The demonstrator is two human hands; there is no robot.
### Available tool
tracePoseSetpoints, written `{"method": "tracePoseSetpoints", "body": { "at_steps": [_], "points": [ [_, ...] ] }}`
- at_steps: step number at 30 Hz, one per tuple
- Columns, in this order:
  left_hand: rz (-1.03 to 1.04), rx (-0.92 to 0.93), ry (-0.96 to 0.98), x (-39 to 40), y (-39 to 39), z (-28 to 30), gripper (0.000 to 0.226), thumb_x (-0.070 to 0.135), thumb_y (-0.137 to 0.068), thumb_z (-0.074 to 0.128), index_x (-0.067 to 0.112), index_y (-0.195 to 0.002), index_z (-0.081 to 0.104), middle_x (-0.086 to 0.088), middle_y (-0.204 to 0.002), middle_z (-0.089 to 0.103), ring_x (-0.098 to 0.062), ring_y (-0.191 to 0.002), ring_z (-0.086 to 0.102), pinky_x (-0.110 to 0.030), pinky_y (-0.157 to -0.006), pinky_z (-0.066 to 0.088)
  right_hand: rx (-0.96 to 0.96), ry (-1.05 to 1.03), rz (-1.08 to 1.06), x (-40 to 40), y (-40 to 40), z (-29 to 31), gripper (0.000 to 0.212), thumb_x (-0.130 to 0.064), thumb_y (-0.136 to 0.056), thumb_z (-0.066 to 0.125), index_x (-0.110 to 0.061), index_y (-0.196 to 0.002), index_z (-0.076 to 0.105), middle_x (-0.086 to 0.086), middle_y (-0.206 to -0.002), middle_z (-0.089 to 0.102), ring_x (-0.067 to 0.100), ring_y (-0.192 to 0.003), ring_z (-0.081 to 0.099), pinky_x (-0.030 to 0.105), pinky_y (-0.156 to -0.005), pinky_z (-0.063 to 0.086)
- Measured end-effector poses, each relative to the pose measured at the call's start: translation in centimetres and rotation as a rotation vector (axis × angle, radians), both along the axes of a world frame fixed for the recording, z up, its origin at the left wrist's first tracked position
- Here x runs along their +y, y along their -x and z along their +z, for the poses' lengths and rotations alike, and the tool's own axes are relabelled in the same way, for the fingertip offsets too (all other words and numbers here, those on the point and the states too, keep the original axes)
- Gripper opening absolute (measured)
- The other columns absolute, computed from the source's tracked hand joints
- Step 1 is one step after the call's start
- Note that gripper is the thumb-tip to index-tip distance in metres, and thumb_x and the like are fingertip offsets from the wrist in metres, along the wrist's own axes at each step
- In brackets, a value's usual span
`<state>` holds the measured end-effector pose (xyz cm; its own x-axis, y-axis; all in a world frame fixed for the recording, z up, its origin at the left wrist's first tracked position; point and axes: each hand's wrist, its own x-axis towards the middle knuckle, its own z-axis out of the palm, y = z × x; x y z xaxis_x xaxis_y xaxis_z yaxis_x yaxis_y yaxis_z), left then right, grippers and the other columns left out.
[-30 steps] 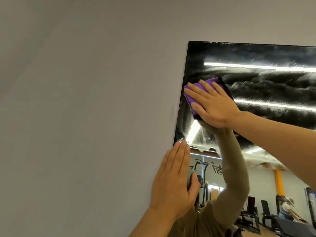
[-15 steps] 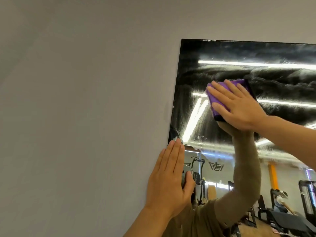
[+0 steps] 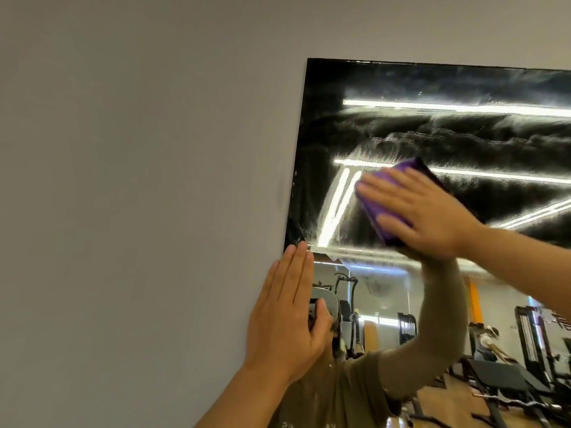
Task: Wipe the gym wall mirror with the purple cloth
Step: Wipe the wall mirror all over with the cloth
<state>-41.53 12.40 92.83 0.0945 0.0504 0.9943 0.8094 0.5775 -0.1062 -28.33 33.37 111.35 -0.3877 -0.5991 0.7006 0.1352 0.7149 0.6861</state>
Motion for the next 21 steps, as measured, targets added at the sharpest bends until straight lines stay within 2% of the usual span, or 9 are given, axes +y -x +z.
{"method": "tracePoseSetpoints", "body": {
  "at_steps": [2, 4, 6, 8, 10, 13, 15, 18, 21],
  "points": [
    [-0.011, 0.003, 0.008, 0.0, 0.0, 0.1, 0.070, 0.041, -0.098, 0.040, 0.018, -0.161, 0.019, 0.000, -0.168, 0.020, -0.012, -0.155, 0.010, -0.034, -0.124, 0.004, 0.114, 0.206, 0.000, -0.4, 0.2, 3.1, 0.063, -0.062, -0.099, 0.009, -0.039, -0.157, 0.008, -0.013, -0.165, 0.008, 0.023, -0.156, 0.005, 0.035, -0.124, -0.006],
    [-0.012, 0.007, 0.010, 0.0, 0.0, 0.1, 0.071, 0.042, -0.098, 0.040, 0.019, -0.161, 0.016, 0.000, -0.168, 0.020, -0.012, -0.155, 0.010, -0.037, -0.124, 0.013, 0.174, 0.377, -0.030, -1.1, 0.7, 4.8, 0.068, -0.060, -0.095, 0.005, -0.038, -0.160, 0.005, -0.012, -0.168, 0.003, 0.021, -0.156, 0.000, 0.039, -0.125, -0.006],
    [0.003, 0.003, 0.009, -0.2, 0.1, 0.1, 0.071, 0.042, -0.098, 0.040, 0.019, -0.161, 0.016, 0.001, -0.168, 0.020, -0.011, -0.155, 0.009, -0.040, -0.121, 0.018, 0.211, 0.455, -0.047, -2.1, 1.2, 4.4, 0.070, -0.058, -0.095, 0.005, -0.035, -0.161, 0.006, -0.011, -0.169, 0.002, 0.022, -0.156, -0.003, 0.041, -0.125, -0.007],
    [0.012, -0.003, 0.020, -0.3, 0.3, 0.1, 0.071, 0.041, -0.098, 0.040, 0.019, -0.161, 0.016, 0.001, -0.168, 0.018, -0.010, -0.155, 0.008, -0.038, -0.123, 0.016, 0.207, 0.392, -0.025, -2.7, 1.6, 1.9, 0.068, -0.058, -0.097, 0.006, -0.034, -0.161, 0.010, -0.009, -0.169, 0.006, 0.025, -0.156, 0.000, 0.043, -0.125, -0.006],
    [0.019, -0.002, 0.030, -0.3, 0.4, 0.1, 0.071, 0.041, -0.098, 0.039, 0.019, -0.161, 0.016, 0.001, -0.168, 0.017, -0.010, -0.155, 0.008, -0.038, -0.123, 0.014, 0.130, 0.243, -0.005, -2.9, 1.5, -2.0, 0.064, -0.057, -0.101, 0.012, -0.033, -0.160, 0.017, -0.008, -0.167, 0.013, 0.027, -0.156, 0.005, 0.046, -0.126, -0.002],
    [0.032, -0.003, 0.040, -0.5, 0.3, 0.3, 0.072, 0.046, -0.098, 0.038, 0.019, -0.161, 0.013, 0.002, -0.169, 0.012, -0.012, -0.155, 0.010, -0.043, -0.119, 0.019, 0.007, 0.036, -0.029, -2.5, 1.2, -7.8, 0.059, -0.055, -0.105, 0.021, -0.033, -0.160, 0.021, -0.009, -0.167, 0.016, 0.024, -0.157, 0.003, 0.048, -0.125, 0.001],
    [0.056, 0.013, 0.051, -0.8, 0.2, 0.5, 0.075, 0.051, -0.098, 0.037, 0.019, -0.161, 0.012, 0.006, -0.170, 0.004, -0.014, -0.154, 0.011, -0.034, -0.119, 0.018, -0.054, -0.079, -0.054, -1.8, 0.8, -9.9, 0.058, -0.053, -0.106, 0.023, -0.033, -0.161, 0.019, -0.010, -0.168, 0.014, 0.023, -0.157, 0.001, 0.049, -0.125, 0.001],
    [0.087, 0.019, 0.063, -1.9, 0.3, 0.9, 0.082, 0.058, -0.096, 0.041, 0.015, -0.161, 0.015, 0.003, -0.170, 0.005, -0.011, -0.155, 0.005, -0.024, -0.124, 0.002, -0.138, -0.184, -0.054, -1.2, 0.1, -9.4, 0.058, -0.053, -0.107, 0.022, -0.034, -0.161, 0.018, -0.011, -0.168, 0.014, 0.023, -0.157, 0.000, 0.050, -0.124, 0.001],
    [0.147, 0.040, 0.152, -3.9, 0.9, 1.7, 0.090, 0.066, -0.094, 0.041, 0.010, -0.161, 0.018, -0.005, -0.169, 0.011, -0.015, -0.155, 0.006, -0.030, -0.125, 0.003, -0.166, -0.286, -0.074, -1.5, 0.2, -6.6, 0.058, -0.056, -0.105, 0.022, -0.035, -0.160, 0.021, -0.011, -0.166, 0.018, 0.021, -0.157, 0.002, 0.045, -0.126, -0.003]
  ]
}}
